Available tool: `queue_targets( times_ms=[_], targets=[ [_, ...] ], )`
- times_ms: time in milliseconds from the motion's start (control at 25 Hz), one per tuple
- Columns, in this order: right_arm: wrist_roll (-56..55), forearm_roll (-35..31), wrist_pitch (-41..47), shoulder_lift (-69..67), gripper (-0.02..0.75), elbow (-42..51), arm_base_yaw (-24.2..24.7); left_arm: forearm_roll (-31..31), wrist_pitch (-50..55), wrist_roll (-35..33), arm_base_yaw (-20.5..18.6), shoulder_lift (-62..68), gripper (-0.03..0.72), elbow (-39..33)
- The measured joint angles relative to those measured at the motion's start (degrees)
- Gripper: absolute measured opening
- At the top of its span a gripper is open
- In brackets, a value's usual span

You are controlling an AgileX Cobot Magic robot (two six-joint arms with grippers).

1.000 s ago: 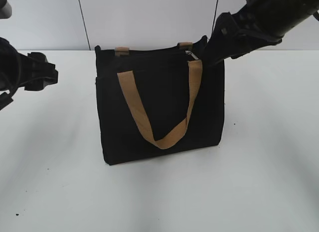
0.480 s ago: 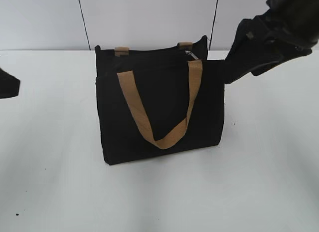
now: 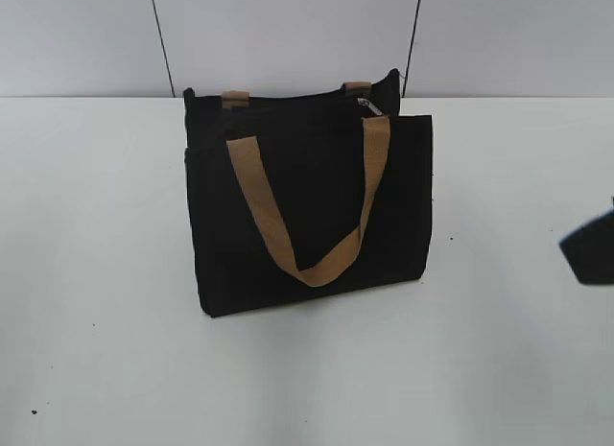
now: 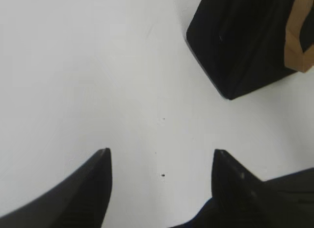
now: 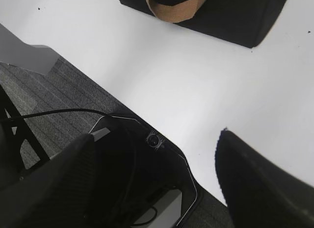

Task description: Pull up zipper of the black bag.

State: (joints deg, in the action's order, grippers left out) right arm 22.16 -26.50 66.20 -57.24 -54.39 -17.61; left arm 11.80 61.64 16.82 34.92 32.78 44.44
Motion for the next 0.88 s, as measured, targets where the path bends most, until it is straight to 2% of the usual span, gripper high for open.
queue_targets(
  times_ms=[240, 520, 880],
  targets=[
    [-5.13, 3.67, 0.14, 19.23, 0.577, 9.17, 0.00, -1.35, 6.19, -5.21, 0.06, -9.47, 0.489, 0.00],
    [-12.26, 10.04, 2.91, 38.55, 0.576, 16.78, 0.00, -3.08, 8.04, -7.12, 0.11, -20.50, 0.489, -0.32],
    [-16.22, 23.40, 3.54, 50.34, 0.576, 17.79, 0.00, -5.81, 8.73, -7.28, 0.11, -33.00, 0.489, -10.56]
  ],
)
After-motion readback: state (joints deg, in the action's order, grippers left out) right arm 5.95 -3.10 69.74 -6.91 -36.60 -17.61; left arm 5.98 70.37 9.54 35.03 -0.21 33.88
